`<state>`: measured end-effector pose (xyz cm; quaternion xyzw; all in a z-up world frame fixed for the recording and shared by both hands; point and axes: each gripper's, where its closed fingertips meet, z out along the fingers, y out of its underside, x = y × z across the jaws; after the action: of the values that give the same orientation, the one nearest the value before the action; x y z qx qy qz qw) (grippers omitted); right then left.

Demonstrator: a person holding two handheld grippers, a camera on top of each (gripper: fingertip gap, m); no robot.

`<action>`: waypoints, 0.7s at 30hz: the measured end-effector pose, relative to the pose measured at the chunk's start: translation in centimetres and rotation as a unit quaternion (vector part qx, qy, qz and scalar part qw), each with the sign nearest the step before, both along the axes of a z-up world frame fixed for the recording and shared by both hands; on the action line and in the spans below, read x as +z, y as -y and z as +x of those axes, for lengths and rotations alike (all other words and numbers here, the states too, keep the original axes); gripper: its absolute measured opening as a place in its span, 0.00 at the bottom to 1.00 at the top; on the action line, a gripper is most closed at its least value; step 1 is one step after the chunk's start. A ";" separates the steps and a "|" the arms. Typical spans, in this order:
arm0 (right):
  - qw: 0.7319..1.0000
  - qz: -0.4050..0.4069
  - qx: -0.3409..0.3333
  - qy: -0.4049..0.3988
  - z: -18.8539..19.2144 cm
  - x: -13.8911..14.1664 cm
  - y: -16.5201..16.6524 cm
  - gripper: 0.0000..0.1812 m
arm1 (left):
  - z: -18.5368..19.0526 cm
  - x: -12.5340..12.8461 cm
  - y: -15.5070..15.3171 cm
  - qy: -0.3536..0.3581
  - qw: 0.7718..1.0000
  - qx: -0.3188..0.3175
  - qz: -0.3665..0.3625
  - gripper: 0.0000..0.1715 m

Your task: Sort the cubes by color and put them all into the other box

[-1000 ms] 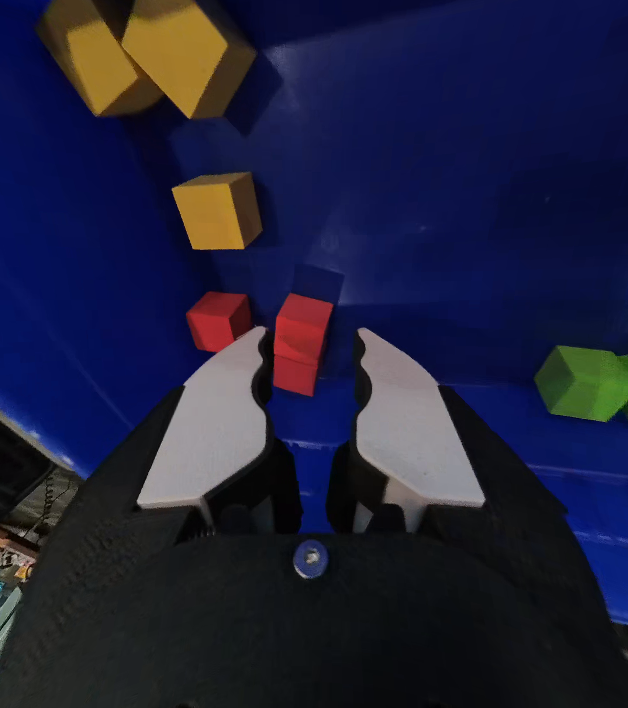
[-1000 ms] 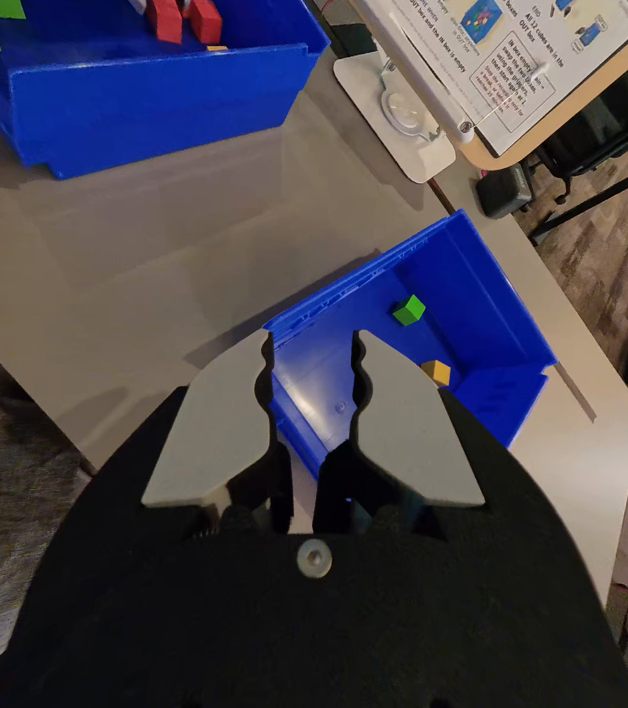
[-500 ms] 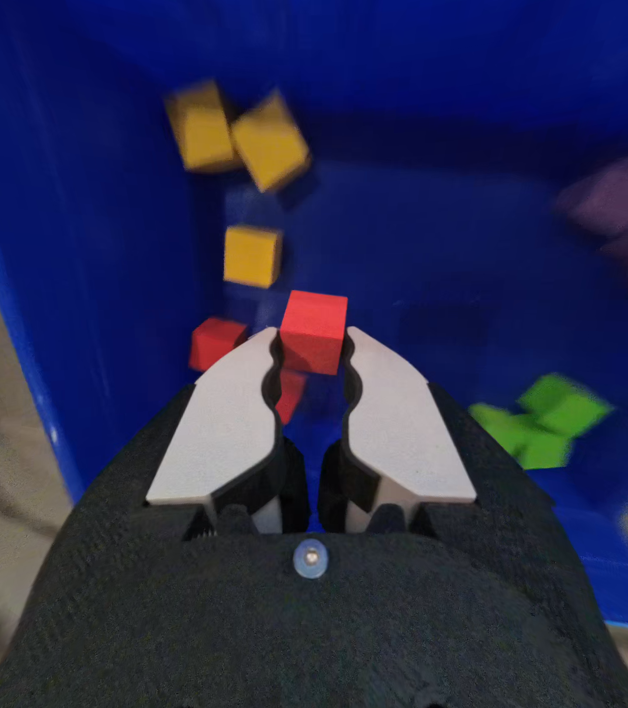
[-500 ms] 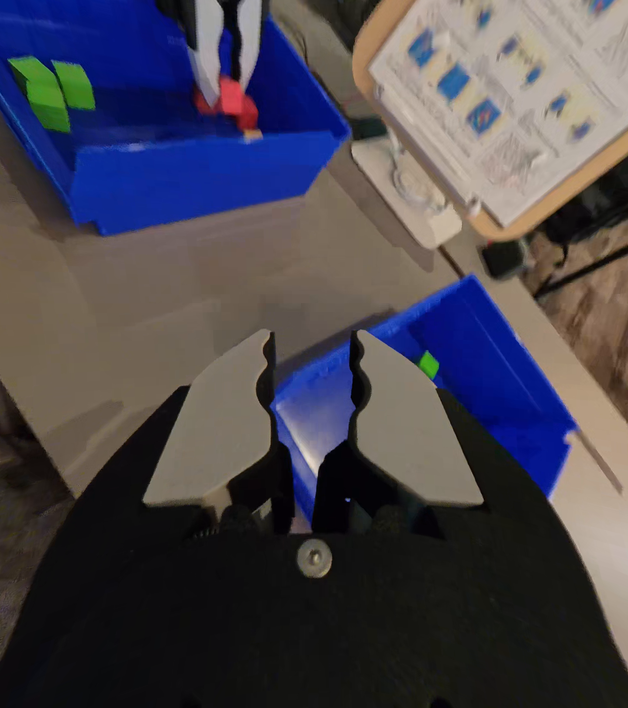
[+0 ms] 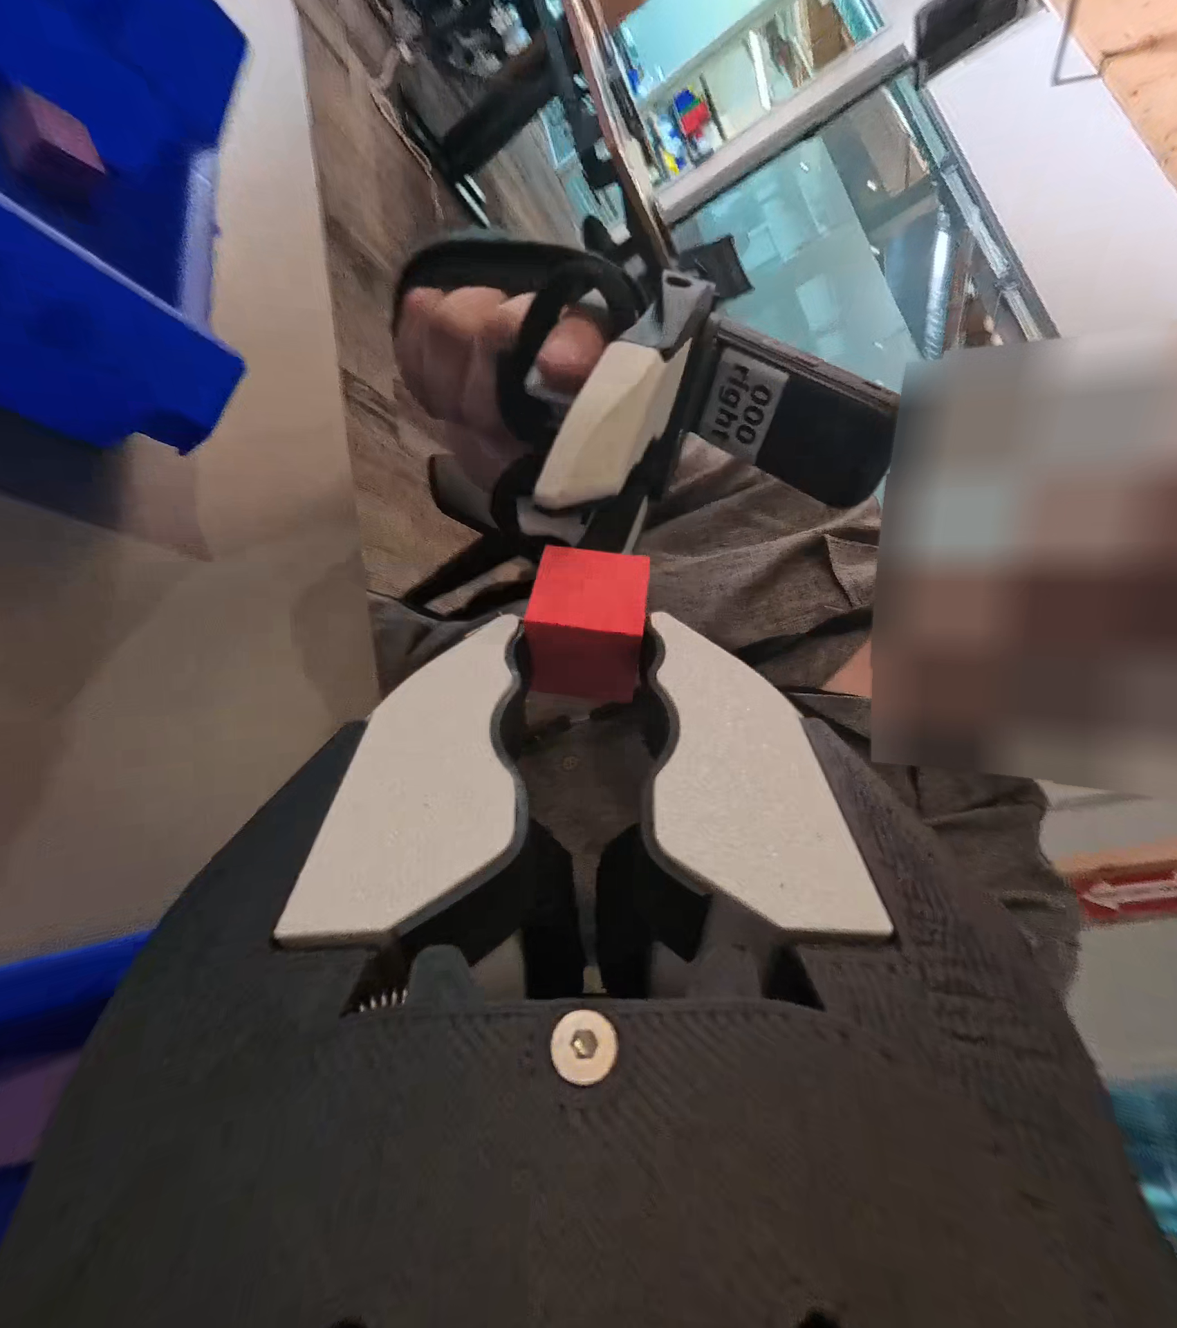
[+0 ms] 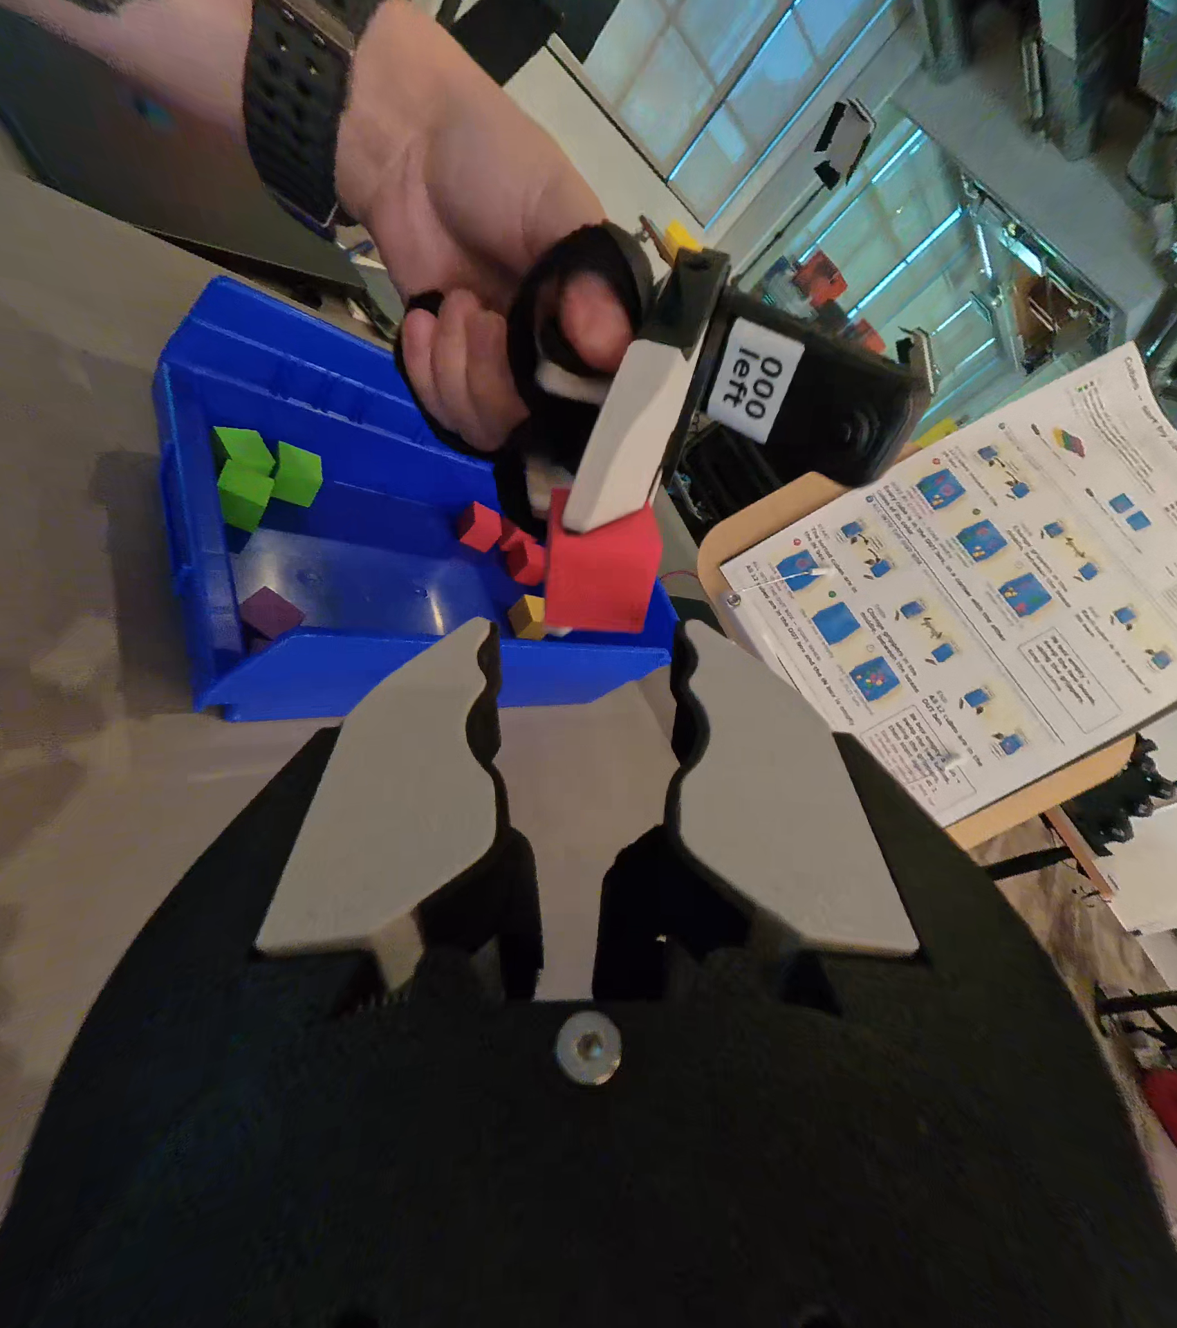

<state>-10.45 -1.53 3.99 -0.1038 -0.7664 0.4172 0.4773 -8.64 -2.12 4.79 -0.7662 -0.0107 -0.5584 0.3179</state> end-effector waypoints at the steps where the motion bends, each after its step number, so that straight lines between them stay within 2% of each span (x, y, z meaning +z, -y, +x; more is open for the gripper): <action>1: 1.000 0.002 -0.004 -0.001 -0.1 0.0 -0.1 0.25 | 0.5 -0.1 -0.3 0.009 1.000 -0.012 -0.005 0.17; 5: 1.000 0.010 -0.004 0.009 0.1 -0.4 -0.1 0.17 | 1.8 -0.5 -1.6 0.015 0.999 -0.040 -0.016 0.18; 8: 1.000 0.018 -0.014 0.019 0.3 -0.7 -1.0 0.16 | 1.8 -1.0 -2.3 -0.011 0.999 -0.034 -0.013 0.18; 9: 1.000 0.017 -0.014 0.018 0.4 -0.5 -1.4 0.16 | 1.7 -1.1 -2.6 -0.022 0.999 -0.025 -0.010 0.22; 10: 0.999 0.017 -0.018 0.020 0.5 -0.3 -2.0 0.16 | 1.4 -1.0 -3.0 -0.034 0.999 -0.010 0.001 0.32; 13: 0.997 0.032 -0.047 0.052 0.3 -0.1 -5.2 0.16 | 0.3 0.6 -3.2 -0.056 0.996 0.042 0.051 0.33; 15: 0.987 0.059 -0.096 0.112 -0.6 -1.0 -9.4 0.16 | -0.7 1.3 -2.6 -0.088 0.990 0.084 0.069 0.32; 16: 0.977 0.071 -0.119 0.163 -1.0 -2.0 -11.7 0.16 | -1.2 1.3 -2.2 -0.104 0.987 0.106 0.064 0.32; 18: 0.934 0.105 -0.181 0.290 -1.9 -4.8 -16.9 0.16 | -2.5 0.1 -1.1 -0.143 0.978 0.148 0.033 0.25; 21: 0.842 0.149 -0.226 0.466 -1.9 -10.2 -22.8 0.16 | -4.1 -2.8 0.8 -0.173 0.965 0.193 -0.029 0.21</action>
<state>-12.38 21.26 -6.17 -0.3844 -0.9065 0.0809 0.1545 -12.77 -2.92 1.99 -0.8434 -0.1192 -0.3444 0.3947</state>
